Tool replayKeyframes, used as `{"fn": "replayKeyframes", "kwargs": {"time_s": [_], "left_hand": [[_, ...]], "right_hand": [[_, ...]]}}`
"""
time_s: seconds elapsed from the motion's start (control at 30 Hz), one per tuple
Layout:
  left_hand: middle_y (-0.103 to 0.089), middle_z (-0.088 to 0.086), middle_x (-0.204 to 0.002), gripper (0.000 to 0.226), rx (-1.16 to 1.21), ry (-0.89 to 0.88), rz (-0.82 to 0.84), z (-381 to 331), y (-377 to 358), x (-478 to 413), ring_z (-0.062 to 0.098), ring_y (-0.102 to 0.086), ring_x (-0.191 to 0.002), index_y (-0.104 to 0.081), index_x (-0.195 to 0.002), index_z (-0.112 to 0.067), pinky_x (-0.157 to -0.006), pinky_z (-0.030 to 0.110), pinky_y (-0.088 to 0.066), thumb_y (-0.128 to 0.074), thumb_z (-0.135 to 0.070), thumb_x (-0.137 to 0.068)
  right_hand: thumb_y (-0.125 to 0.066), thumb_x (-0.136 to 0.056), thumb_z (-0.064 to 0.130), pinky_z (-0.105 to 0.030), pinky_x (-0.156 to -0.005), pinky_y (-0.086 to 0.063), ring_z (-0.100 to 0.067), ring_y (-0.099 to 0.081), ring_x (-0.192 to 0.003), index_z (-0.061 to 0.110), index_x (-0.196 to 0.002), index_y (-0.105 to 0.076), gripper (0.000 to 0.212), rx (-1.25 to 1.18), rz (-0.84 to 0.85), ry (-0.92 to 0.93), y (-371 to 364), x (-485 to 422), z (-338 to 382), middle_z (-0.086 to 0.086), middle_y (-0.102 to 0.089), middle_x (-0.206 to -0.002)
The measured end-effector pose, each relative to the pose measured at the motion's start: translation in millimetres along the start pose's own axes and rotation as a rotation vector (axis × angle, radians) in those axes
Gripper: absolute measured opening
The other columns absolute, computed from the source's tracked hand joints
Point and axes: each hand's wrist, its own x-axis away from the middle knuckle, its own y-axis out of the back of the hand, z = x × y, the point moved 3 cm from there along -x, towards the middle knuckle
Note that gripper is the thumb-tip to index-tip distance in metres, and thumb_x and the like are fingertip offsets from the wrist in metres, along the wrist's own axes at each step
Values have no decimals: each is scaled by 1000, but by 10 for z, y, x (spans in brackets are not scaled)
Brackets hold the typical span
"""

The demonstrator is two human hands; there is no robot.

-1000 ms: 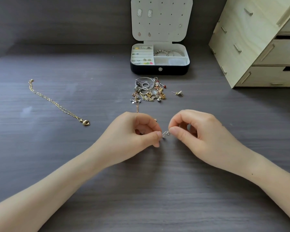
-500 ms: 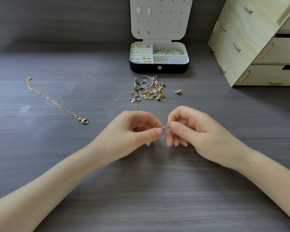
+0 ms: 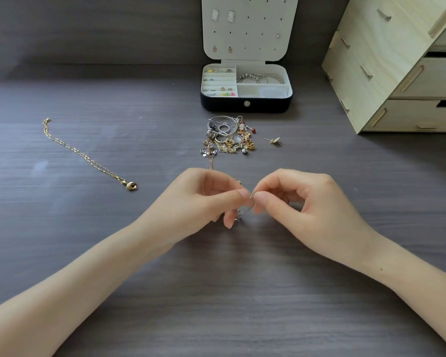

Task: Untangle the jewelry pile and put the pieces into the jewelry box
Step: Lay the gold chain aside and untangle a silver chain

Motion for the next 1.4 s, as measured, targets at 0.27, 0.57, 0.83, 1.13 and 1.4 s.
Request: {"fn": "replayKeyframes", "kwargs": {"time_s": [0.27,0.57,0.83,1.13,1.4], "left_hand": [[-52,-1,-47,27,40,4,-4,22,66,-30,15,-42,-53,-65,-94,-15,-54,16,-36,-64,-29,-72],[-48,31,-69,34,-8,-59,1,43,28,21,22,-39,-66,-72,-79,-23,-68,36,-32,-69,-52,-62],[-68,21,-85,17,20,-11,-24,31,30,7,15,-54,-72,-74,-77,-23,-75,33,-40,-68,-36,-69],[-63,27,-79,16,-122,-70,-60,50,-3,14,19,-51,-67,-69,-81,-24,-73,49,-48,-61,-37,-75],[-32,-8,-49,15,-84,-113,-54,63,17,-4,9,-28,-50,-72,-83,-18,-50,21,-26,-70,-31,-75]], "right_hand": [[-64,-84,21,-31,-52,-44,-12,-50,-49,10,-69,-65,19,-119,38,-117,74,-30,-21,0,-68,-60],[-56,-82,29,-16,-50,-35,-7,-43,-52,13,-72,-62,19,-203,120,-185,27,-28,-24,-1,-65,-61],[-63,-84,24,-34,-61,-51,-22,-64,-71,22,-90,-68,8,-96,75,-74,-17,-1,-30,3,-68,-77],[-58,-84,19,-20,-57,-47,-11,-61,-60,17,-76,-68,13,57,-1,19,-17,-10,-21,7,-68,-66],[-52,-87,25,-19,-50,-40,-12,-52,-52,19,-77,-63,17,-16,91,-45,-18,-23,-52,5,-64,-63]]}}
